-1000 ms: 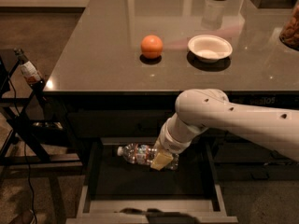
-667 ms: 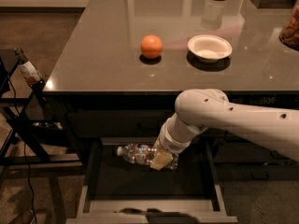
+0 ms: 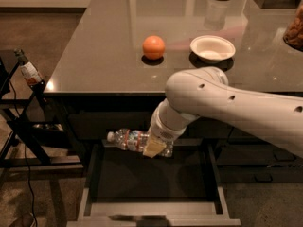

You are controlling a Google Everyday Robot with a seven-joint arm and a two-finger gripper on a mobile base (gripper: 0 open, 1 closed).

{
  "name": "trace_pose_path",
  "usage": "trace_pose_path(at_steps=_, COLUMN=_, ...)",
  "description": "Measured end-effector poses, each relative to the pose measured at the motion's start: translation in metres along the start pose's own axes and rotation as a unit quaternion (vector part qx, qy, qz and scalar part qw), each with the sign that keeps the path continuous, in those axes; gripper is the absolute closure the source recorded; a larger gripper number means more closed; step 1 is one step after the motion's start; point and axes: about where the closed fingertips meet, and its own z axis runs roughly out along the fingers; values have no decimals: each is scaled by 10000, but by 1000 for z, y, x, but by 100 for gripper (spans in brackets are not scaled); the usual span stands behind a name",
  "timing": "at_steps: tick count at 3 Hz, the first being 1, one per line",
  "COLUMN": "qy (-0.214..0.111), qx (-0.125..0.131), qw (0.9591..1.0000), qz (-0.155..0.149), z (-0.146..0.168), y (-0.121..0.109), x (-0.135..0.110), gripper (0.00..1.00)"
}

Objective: Pick water bottle from middle drawer and place on counter

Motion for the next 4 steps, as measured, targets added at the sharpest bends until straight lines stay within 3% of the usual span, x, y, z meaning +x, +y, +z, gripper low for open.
trace_pose_path(at_steps=2, qy=231, qx=508, qw=9973, qz=-482, z=-71, y=-4, x=-67, gripper=100)
trace_pose_path(at_steps=4, qy=124, qx=567, qw=9971, qz=-486, z=-80, y=-7, x=-74, gripper=100)
